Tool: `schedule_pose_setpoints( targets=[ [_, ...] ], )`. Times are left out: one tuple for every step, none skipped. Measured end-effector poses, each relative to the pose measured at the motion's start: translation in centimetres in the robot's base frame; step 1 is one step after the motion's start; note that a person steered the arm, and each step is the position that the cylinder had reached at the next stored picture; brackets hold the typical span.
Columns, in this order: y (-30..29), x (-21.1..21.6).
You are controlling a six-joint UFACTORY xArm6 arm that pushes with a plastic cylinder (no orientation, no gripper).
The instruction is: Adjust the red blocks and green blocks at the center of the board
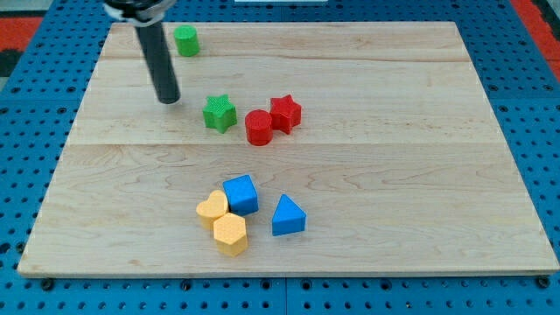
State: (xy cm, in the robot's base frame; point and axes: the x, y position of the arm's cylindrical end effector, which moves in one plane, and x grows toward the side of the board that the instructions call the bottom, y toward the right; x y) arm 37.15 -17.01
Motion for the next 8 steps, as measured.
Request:
schedule_pose_setpoints(
  targets=[
    [5.6,2.4],
    [10.9,2.4],
    [3.9,-0.9],
    [-2.4,-6.2],
    [-8.3,-8.7],
    [-6.1,-14.3],
    [2.5,-15.0],
    [7.7,-10.5]
  ],
)
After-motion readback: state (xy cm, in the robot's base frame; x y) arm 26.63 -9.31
